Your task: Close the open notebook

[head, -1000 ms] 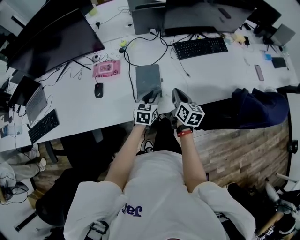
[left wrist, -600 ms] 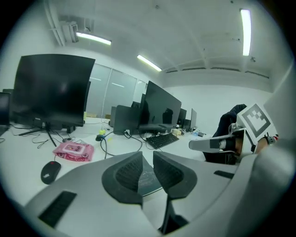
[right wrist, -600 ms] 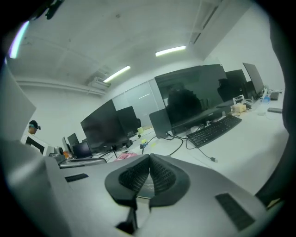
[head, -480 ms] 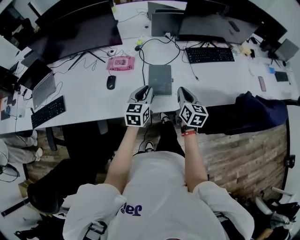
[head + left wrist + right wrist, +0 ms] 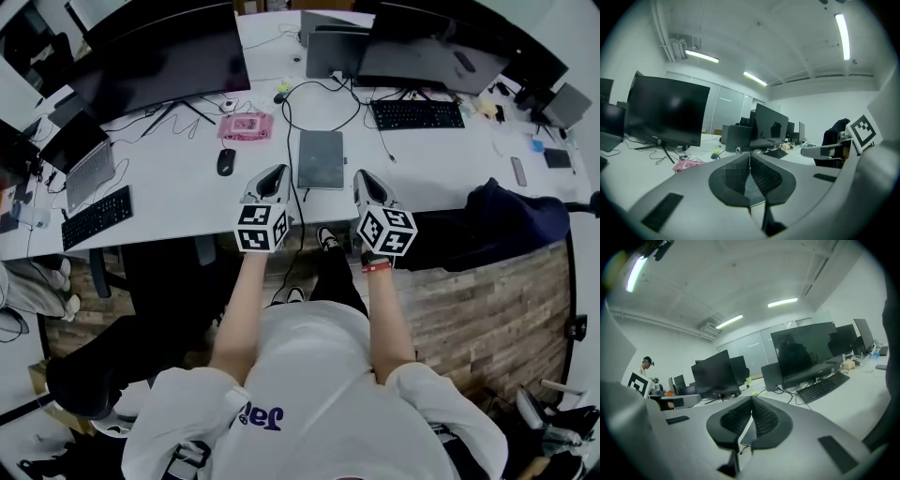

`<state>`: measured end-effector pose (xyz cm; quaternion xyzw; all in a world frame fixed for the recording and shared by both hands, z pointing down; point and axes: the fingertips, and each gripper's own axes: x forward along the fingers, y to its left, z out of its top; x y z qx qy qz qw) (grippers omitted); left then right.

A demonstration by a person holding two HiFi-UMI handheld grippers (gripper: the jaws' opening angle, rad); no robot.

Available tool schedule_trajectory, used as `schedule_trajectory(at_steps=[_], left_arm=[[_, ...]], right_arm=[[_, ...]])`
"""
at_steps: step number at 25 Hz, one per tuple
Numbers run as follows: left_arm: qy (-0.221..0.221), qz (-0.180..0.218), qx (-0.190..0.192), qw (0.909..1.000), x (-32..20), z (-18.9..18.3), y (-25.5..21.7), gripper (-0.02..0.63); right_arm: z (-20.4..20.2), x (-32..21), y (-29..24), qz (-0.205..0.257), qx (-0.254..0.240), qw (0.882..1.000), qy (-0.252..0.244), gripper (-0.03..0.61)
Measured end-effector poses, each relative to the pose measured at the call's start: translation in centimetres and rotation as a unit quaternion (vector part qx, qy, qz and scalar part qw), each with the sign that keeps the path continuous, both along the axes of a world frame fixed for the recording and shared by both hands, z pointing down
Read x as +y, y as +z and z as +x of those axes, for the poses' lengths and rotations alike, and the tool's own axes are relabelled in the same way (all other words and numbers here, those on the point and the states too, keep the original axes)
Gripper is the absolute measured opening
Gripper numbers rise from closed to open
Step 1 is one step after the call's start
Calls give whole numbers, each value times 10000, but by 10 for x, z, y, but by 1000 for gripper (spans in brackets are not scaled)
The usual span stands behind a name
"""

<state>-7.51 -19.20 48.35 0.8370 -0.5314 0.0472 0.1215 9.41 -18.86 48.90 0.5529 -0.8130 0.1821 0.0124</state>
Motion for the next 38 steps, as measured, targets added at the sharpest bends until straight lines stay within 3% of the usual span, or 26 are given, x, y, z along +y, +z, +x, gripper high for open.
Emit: schedule_trajectory(at_steps=[4, 11, 29, 38], left_arm=[[-164, 312, -314, 9989, 5, -5, -16, 21], [45, 558, -283, 9980, 14, 9, -33, 21], [221, 493, -141, 9984, 17, 13, -28, 21], [118, 301, -137, 9994, -2, 8, -3, 21]], right_arm=[[1, 7, -13, 168, 121, 9998, 60, 14], [8, 17, -26, 333, 334, 9988, 163, 14], [7, 25, -23, 476, 414, 9976, 302, 14], [-6, 12, 3, 206, 414, 9987, 196, 13]])
